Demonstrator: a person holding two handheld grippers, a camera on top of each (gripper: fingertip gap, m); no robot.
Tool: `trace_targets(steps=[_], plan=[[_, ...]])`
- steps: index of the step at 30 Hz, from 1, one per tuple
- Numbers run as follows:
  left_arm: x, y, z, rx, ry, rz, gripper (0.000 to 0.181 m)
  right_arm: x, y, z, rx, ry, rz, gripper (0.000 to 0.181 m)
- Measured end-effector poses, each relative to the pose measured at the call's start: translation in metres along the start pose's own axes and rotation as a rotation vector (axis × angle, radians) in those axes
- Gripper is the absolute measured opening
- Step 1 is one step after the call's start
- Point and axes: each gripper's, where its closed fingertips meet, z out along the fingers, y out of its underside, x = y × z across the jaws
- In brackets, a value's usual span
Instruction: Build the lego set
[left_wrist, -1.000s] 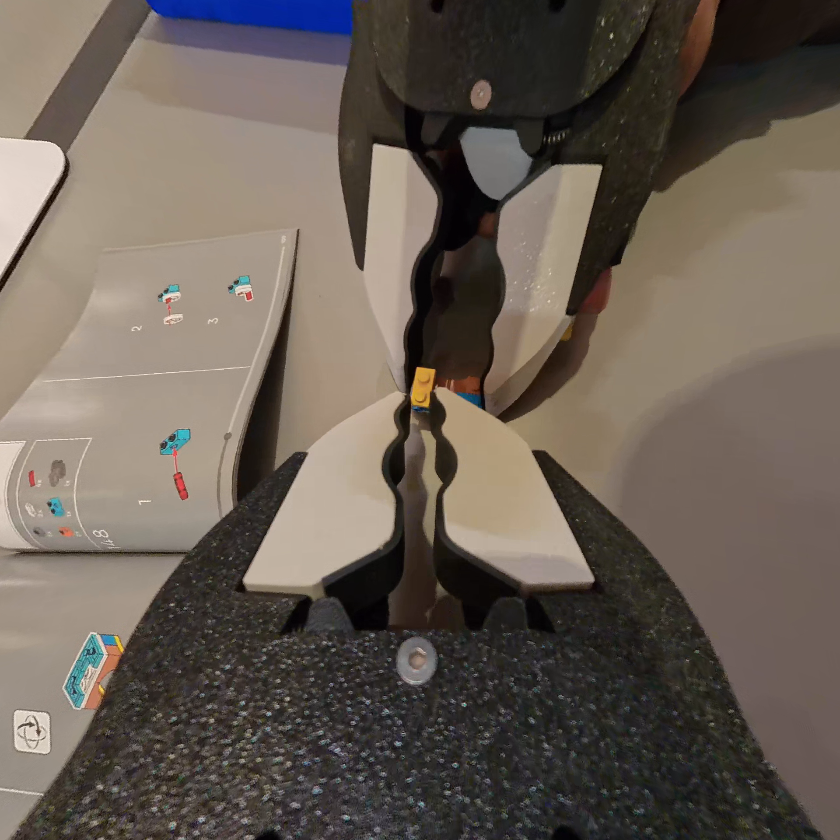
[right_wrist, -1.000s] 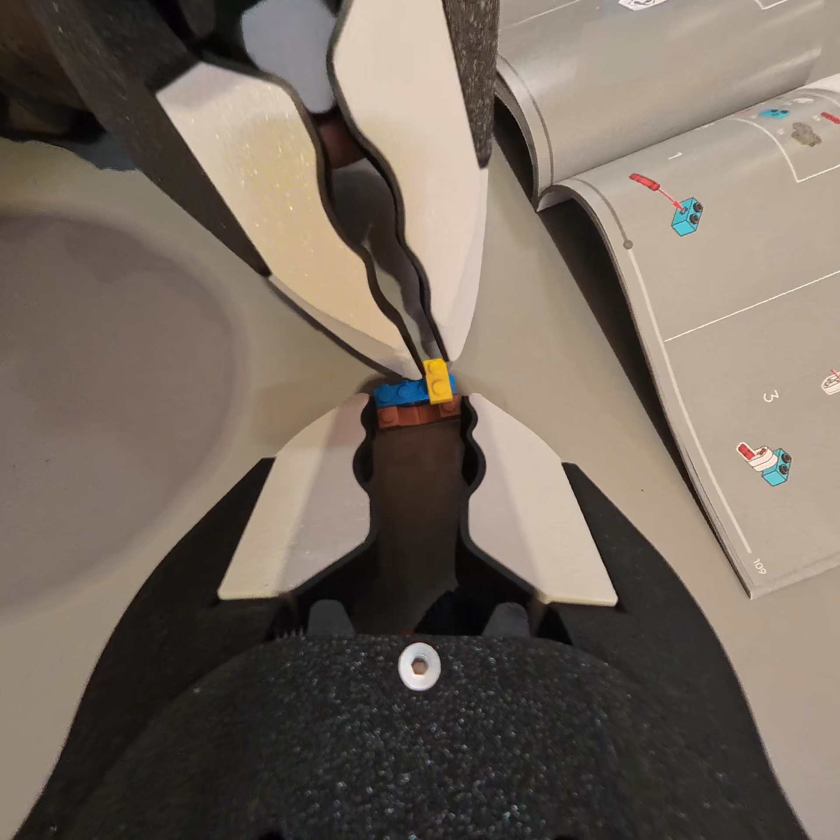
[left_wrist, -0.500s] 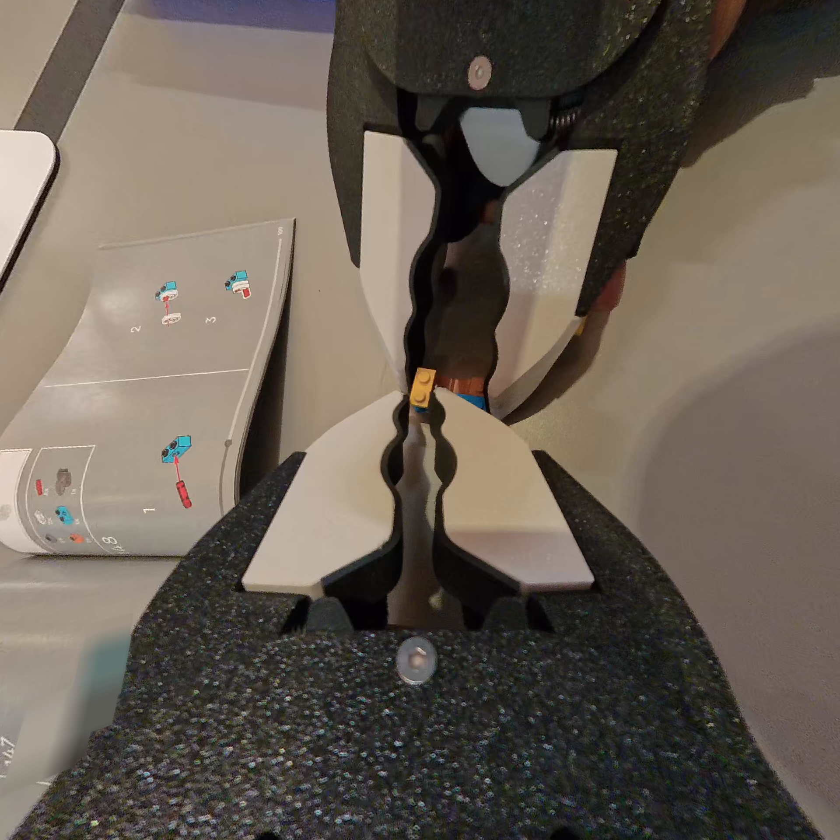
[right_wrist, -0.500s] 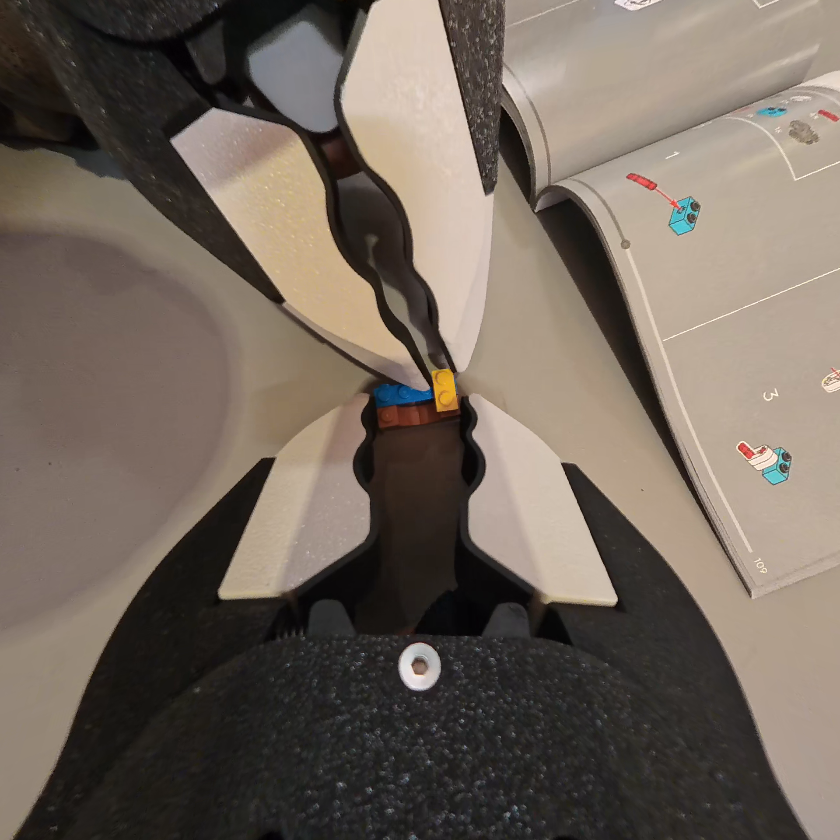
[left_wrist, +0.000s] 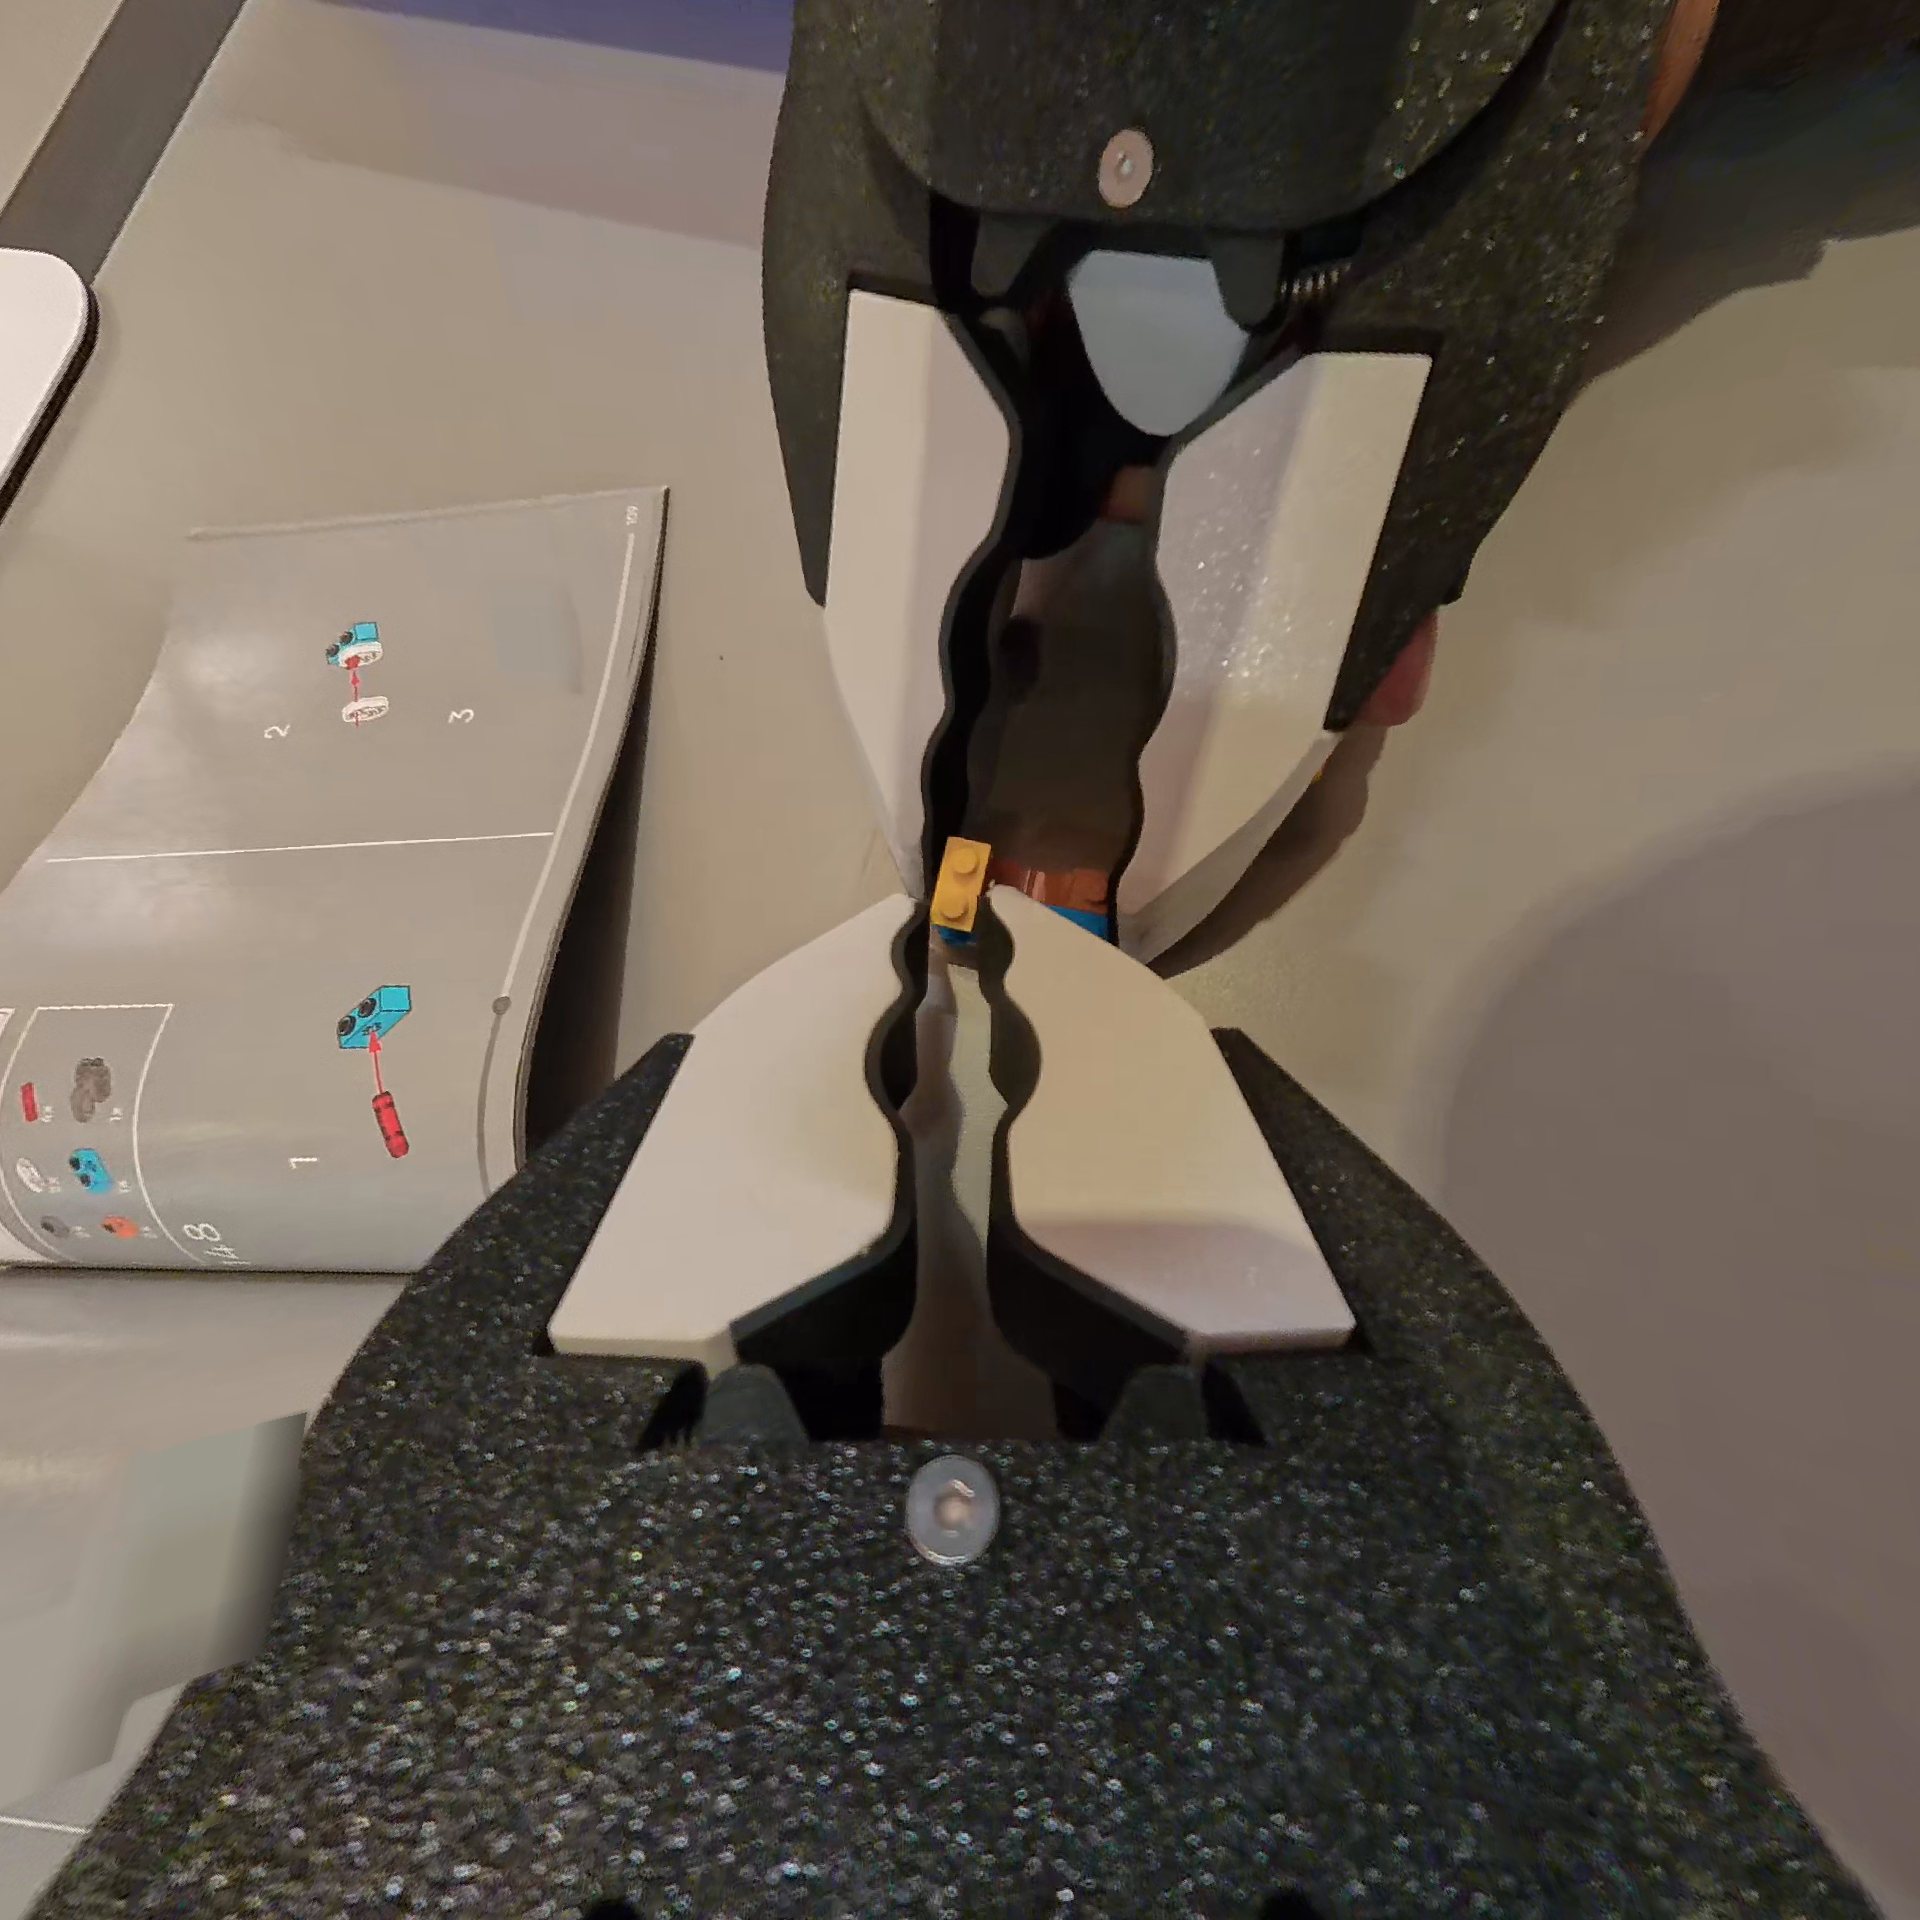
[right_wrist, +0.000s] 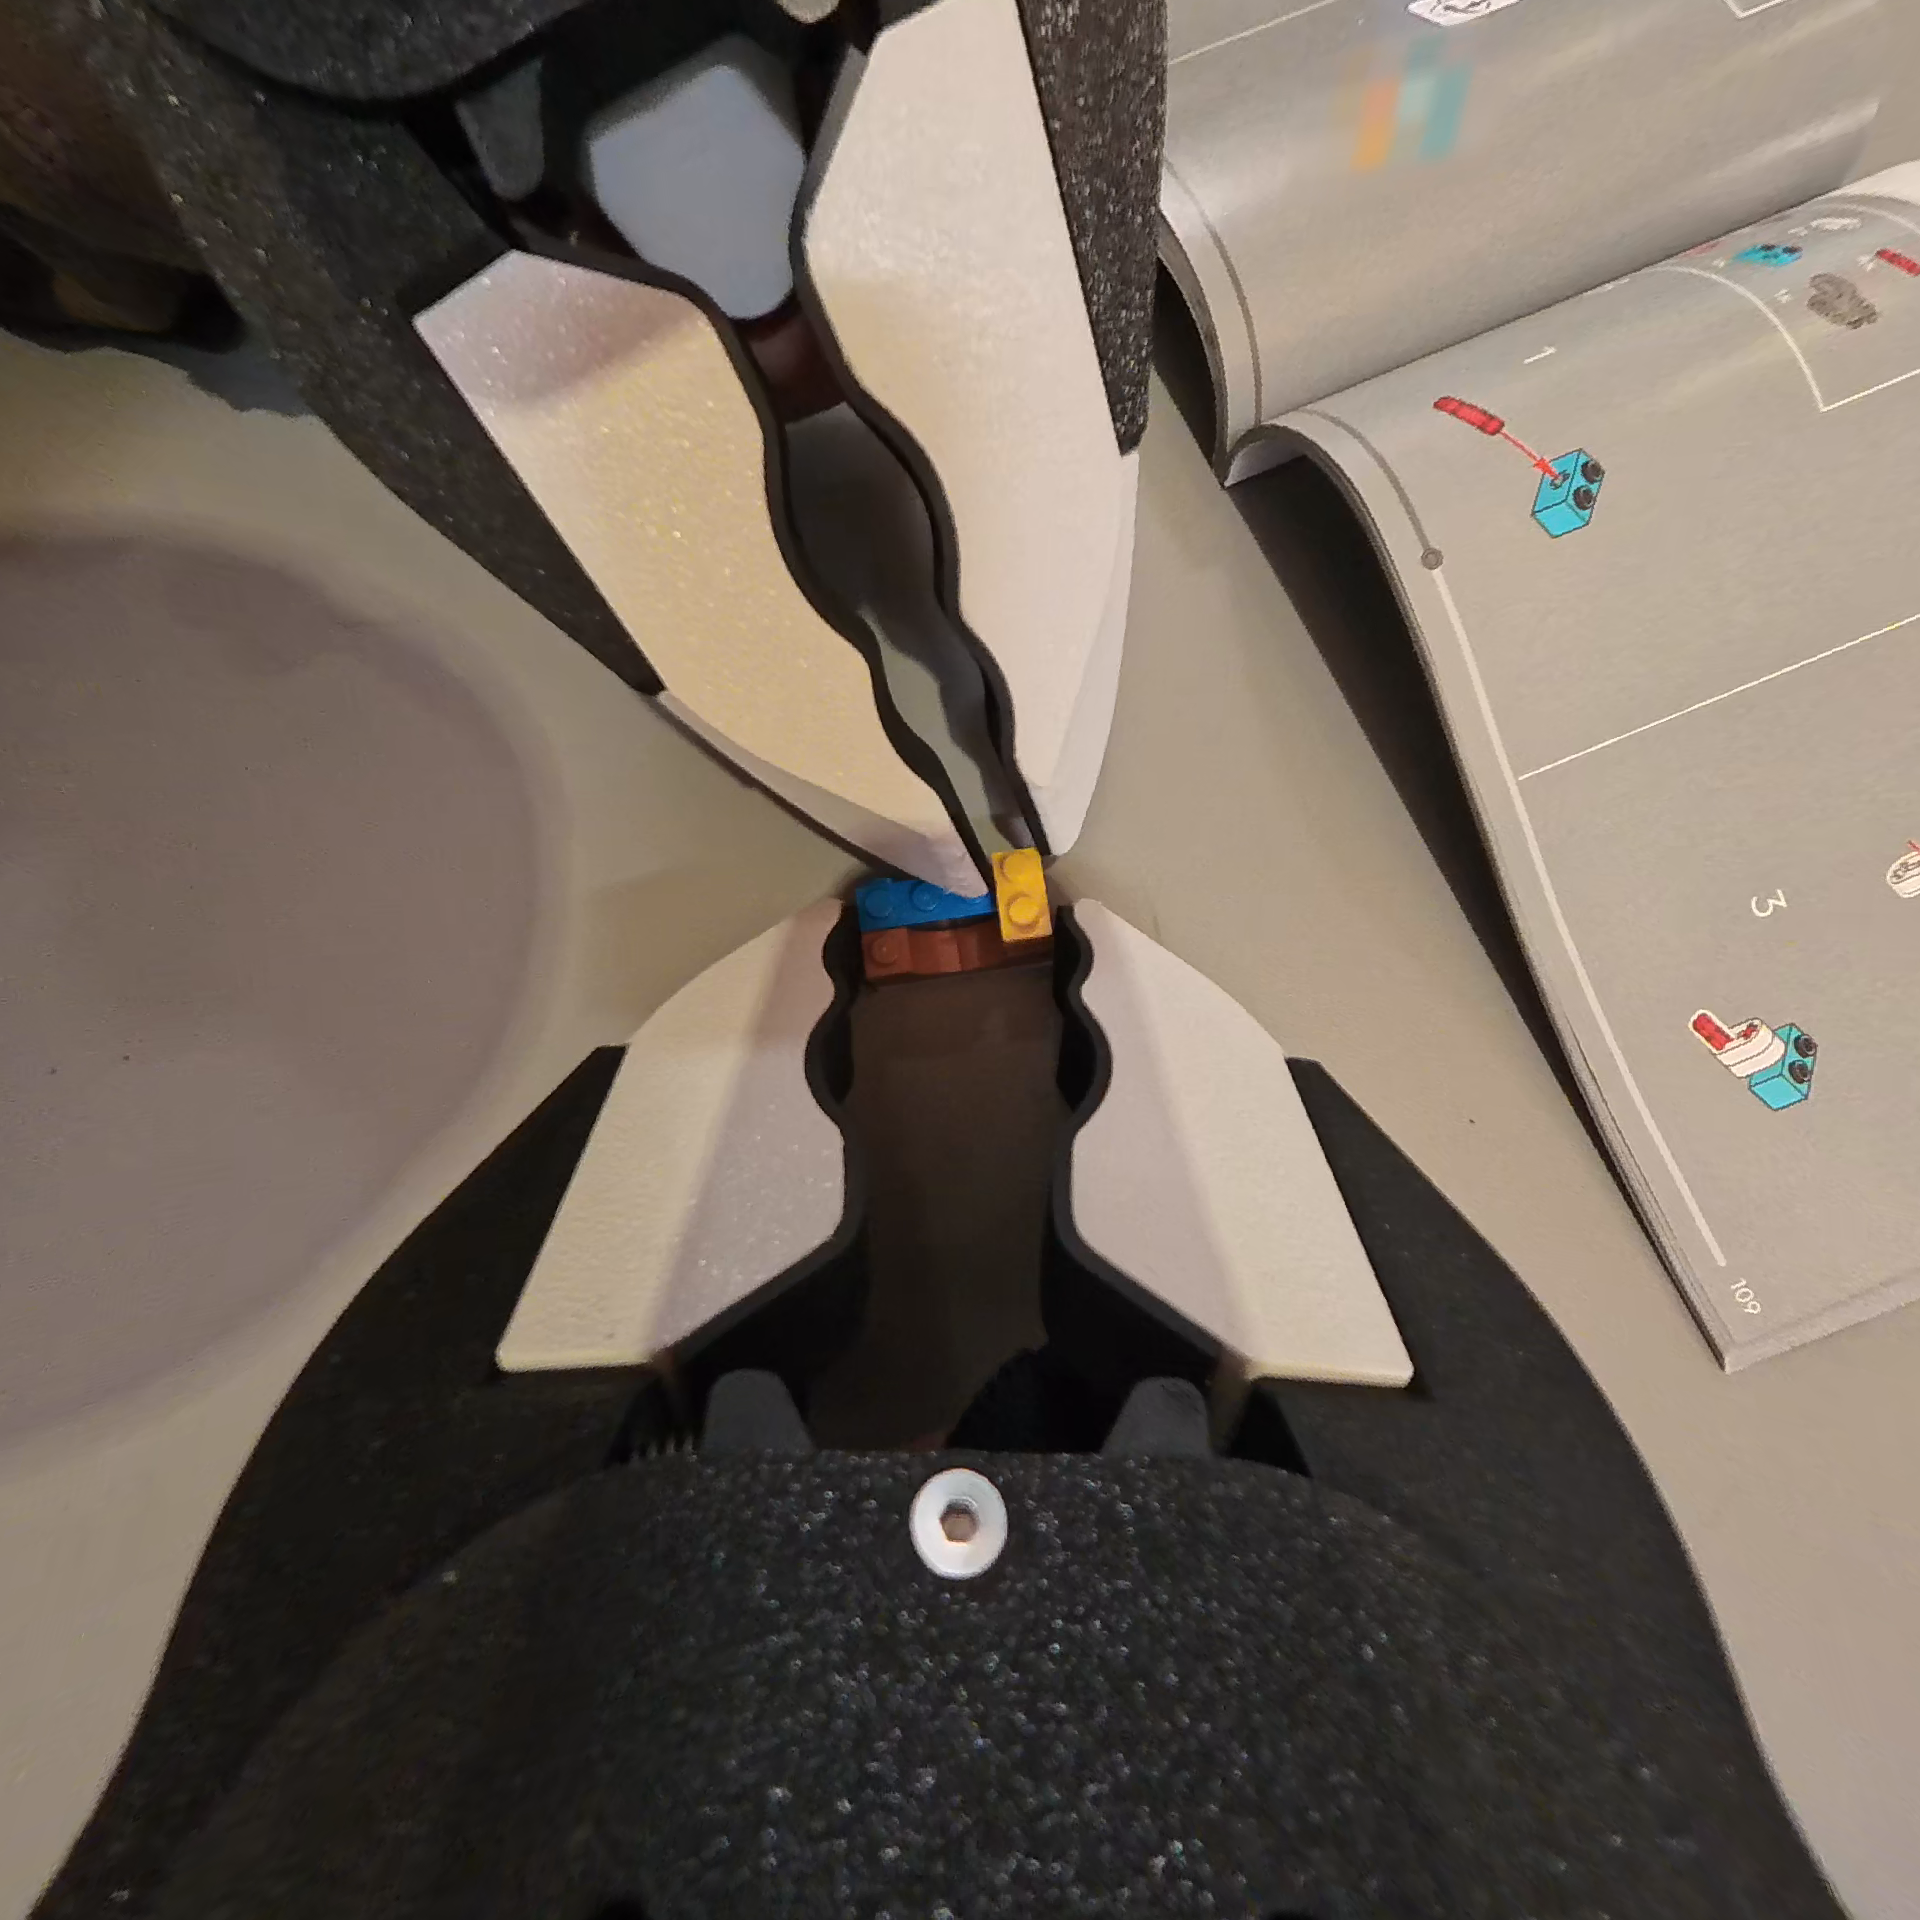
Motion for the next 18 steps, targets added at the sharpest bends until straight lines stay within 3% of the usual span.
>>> trace_targets(steps=[18], plan=[[-0.0006, -0.001, -0.0011, 0.006, 0.002, -0.026, 0.01, -0.0008, -0.0002, 0.0, 0.003, -0.007, 0.002, 0.039]])
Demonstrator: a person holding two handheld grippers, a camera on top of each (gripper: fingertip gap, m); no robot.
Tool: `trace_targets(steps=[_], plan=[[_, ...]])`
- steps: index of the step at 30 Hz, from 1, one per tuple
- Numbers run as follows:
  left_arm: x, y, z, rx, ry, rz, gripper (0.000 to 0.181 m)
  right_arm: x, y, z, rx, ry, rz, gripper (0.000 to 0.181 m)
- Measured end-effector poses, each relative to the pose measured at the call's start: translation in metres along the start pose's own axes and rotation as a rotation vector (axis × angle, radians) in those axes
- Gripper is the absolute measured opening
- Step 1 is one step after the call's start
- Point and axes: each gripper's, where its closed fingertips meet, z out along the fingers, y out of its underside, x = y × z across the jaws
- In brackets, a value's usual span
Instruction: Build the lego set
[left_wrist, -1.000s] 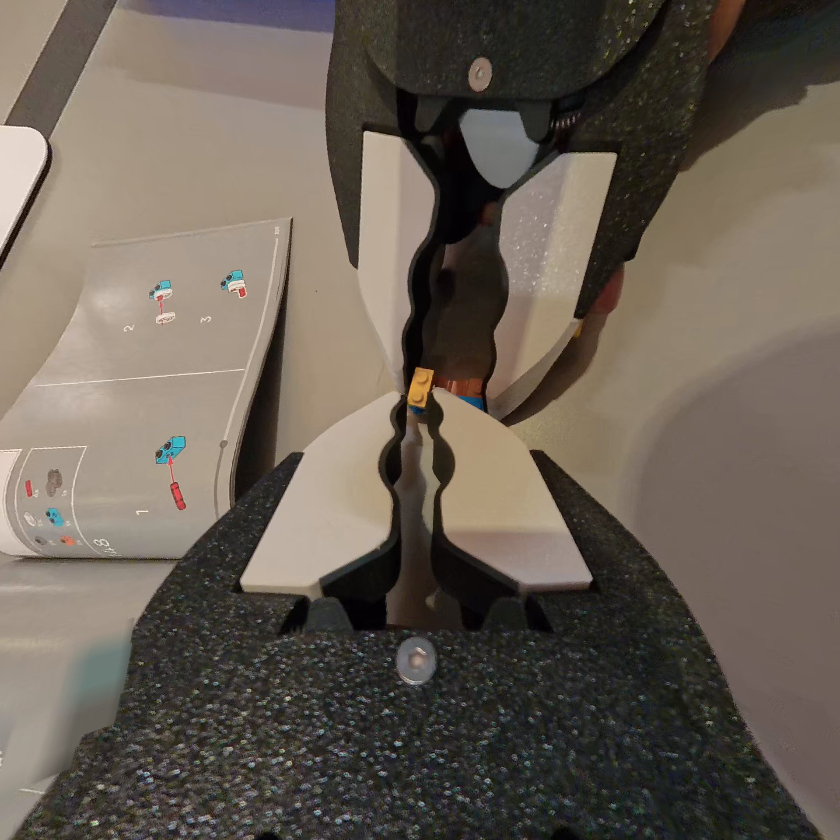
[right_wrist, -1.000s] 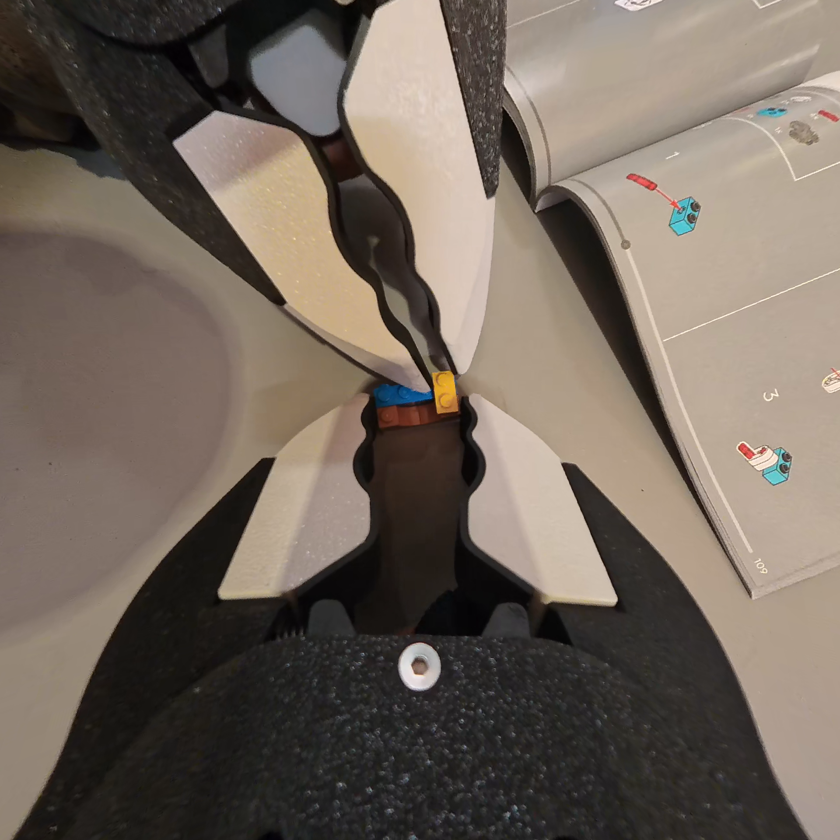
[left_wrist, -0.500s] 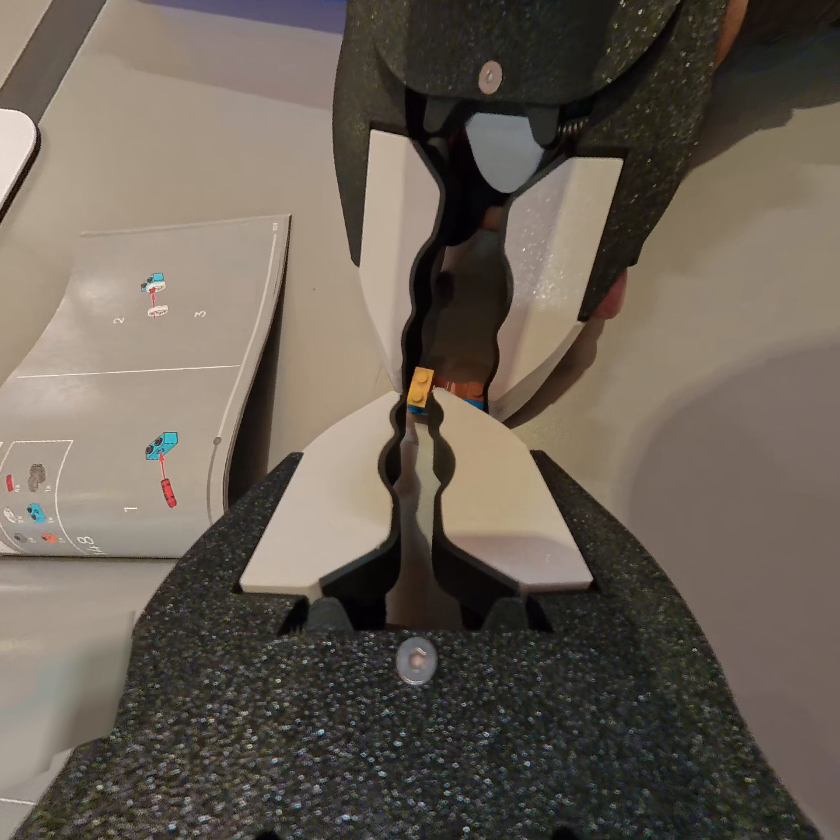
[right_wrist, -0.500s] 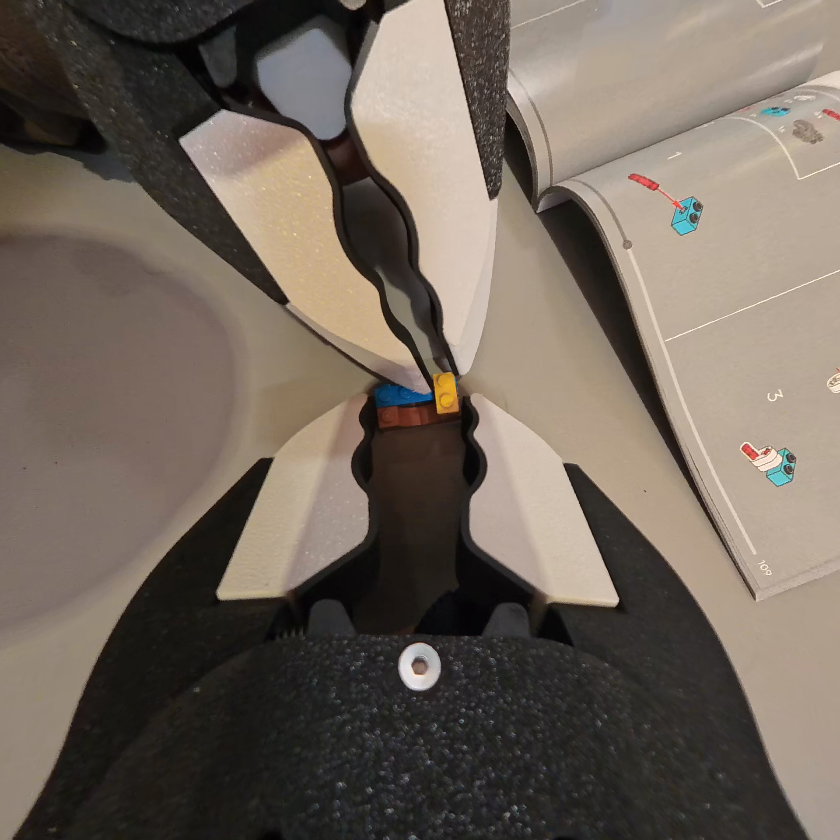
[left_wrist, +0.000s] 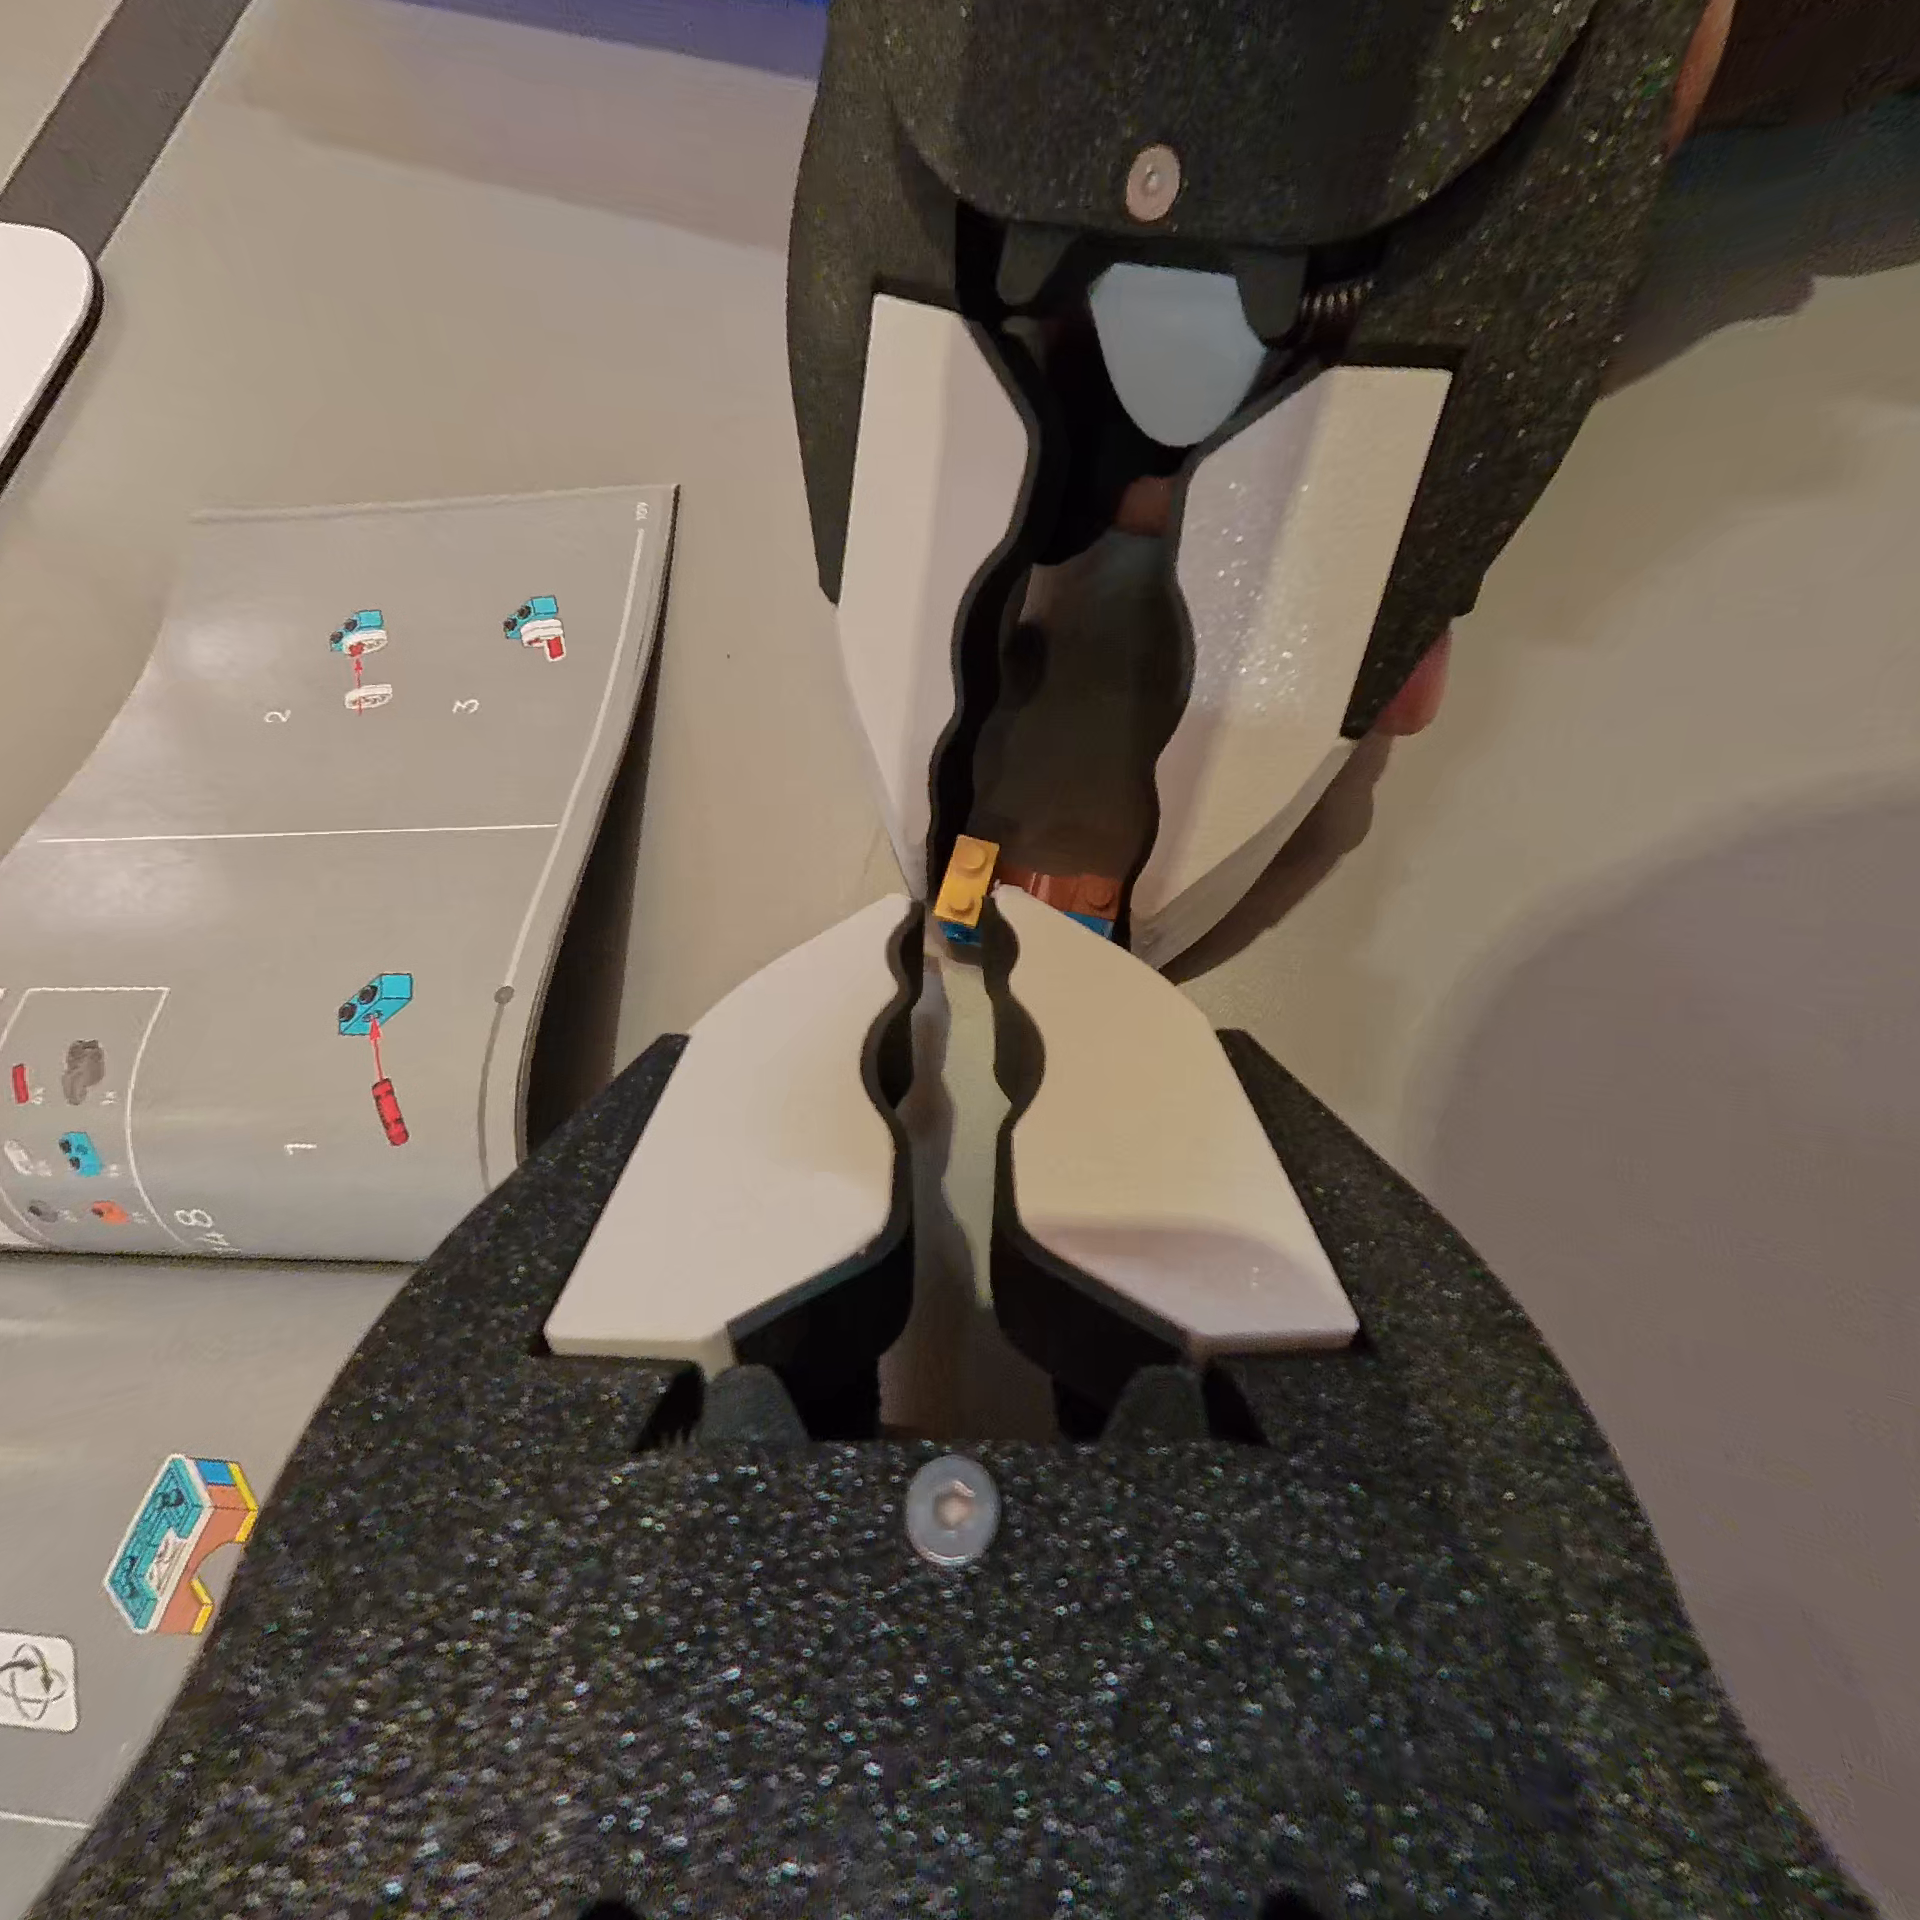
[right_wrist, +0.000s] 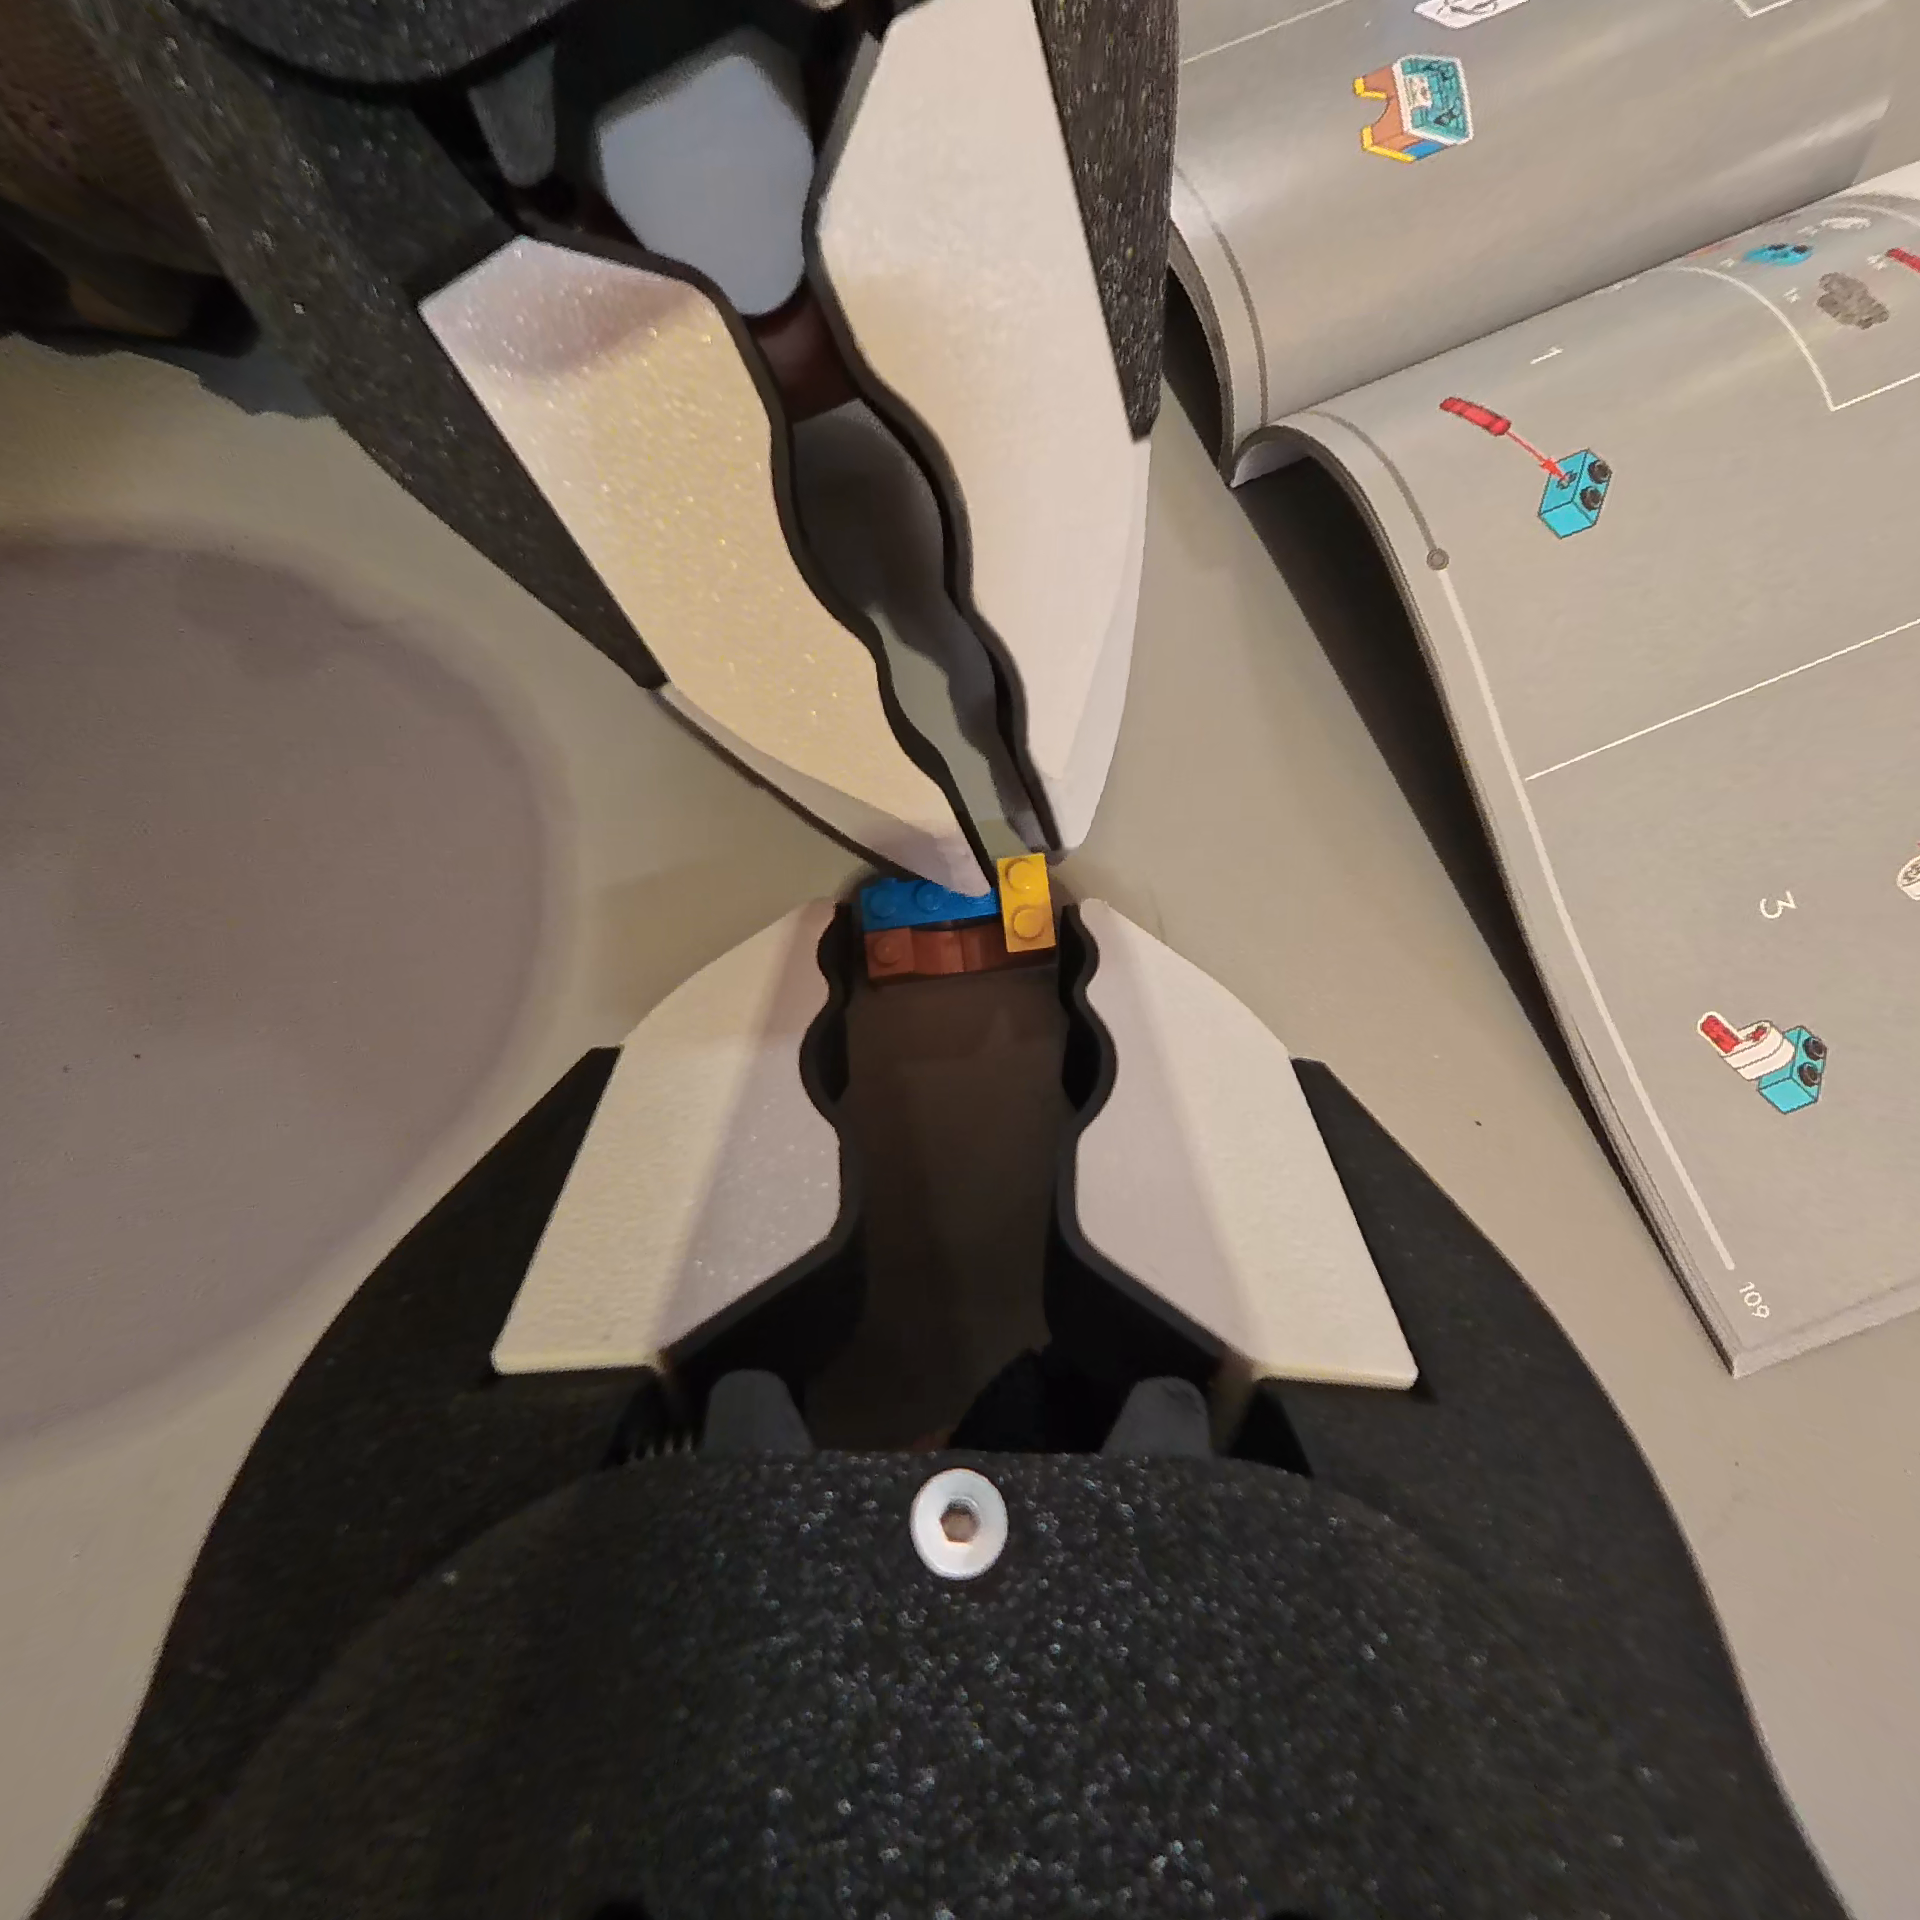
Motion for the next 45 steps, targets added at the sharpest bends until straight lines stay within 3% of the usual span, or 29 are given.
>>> trace_targets(steps=[6, 12, 18, 26, 35, 40, 45], plan=[[-0.003, 0.0, -0.011, 0.021, -0.014, -0.047, 0.015, 0.0, 0.0, -0.002, 0.006, -0.009, 0.015, 0.044], [0.009, 0.013, -0.015, -0.013, -0.019, -0.222, 0.027, -0.004, 0.001, -0.005, 0.013, -0.046, 0.034, 0.049], [0.02, 0.007, -0.013, 0.024, -0.147, -0.362, 0.035, -0.006, 0.005, -0.01, 0.022, -0.062, 0.054, 0.055], [0.017, 0.006, -0.001, -0.003, -0.351, -0.414, 0.042, -0.002, 0.018, -0.035, 0.077, 0.039, 0.075, 0.056], [0.016, 0.009, 0.007, -0.082, -0.451, -0.411, 0.038, 0.0, 0.029, -0.046, 0.09, 0.111, 0.08, 0.055], [0.014, 0.013, 0.004, -0.101, -0.45, -0.393, 0.023, -0.003, 0.03, -0.047, 0.087, 0.113, 0.065, 0.054], [0.013, 0.021, -0.001, -0.124, -0.425, -0.365, 0.02, -0.004, 0.031, -0.047, 0.082, 0.116, 0.054, 0.054]])
